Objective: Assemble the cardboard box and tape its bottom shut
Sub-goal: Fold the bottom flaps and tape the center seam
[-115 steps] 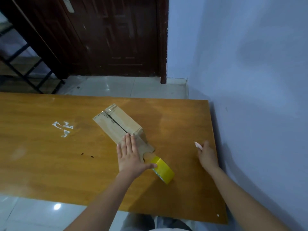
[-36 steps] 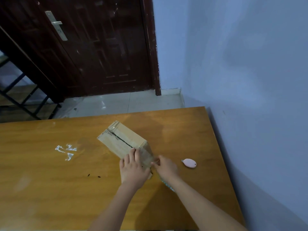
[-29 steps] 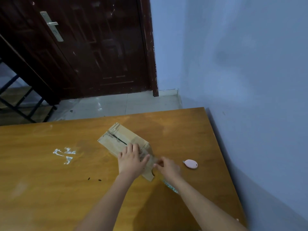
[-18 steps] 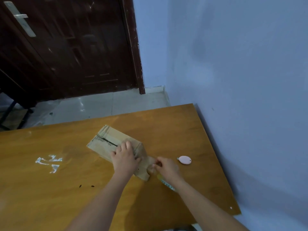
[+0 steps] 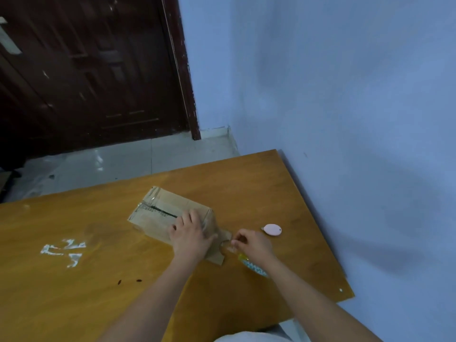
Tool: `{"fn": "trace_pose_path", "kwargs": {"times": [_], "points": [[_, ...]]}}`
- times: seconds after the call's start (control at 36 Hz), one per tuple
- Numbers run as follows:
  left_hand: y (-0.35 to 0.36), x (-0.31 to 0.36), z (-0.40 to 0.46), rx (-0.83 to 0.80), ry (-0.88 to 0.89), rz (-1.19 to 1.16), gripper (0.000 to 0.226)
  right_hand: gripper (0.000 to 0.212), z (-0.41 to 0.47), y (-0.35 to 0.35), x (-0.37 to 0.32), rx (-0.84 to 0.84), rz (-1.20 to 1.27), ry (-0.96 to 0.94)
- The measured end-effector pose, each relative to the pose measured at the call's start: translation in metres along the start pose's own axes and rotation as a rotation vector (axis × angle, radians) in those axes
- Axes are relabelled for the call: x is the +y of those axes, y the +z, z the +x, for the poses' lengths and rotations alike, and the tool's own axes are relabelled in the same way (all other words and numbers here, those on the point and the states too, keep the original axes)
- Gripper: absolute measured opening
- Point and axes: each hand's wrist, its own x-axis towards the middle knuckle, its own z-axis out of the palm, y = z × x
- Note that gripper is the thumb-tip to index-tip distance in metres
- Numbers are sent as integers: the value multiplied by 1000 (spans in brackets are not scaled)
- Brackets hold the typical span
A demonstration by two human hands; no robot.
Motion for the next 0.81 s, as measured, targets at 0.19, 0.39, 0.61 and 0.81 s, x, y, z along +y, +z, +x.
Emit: {"fn": "trace_pose_path", "kwargs": {"times": [0.19, 0.39, 0.61, 0.81], "points": [[0, -2, 1, 18, 22, -14, 59, 19, -1, -1, -2, 0, -30, 14], [-3, -12, 5, -80, 75, -110, 60, 20, 1, -1, -6, 0, -47, 23], [-4, -19, -2, -33, 111, -152, 52, 21, 0, 3, -11, 30, -85, 60], [-5, -14, 6, -106, 92, -254, 46, 30, -9, 5, -9, 110, 26, 85]]}}
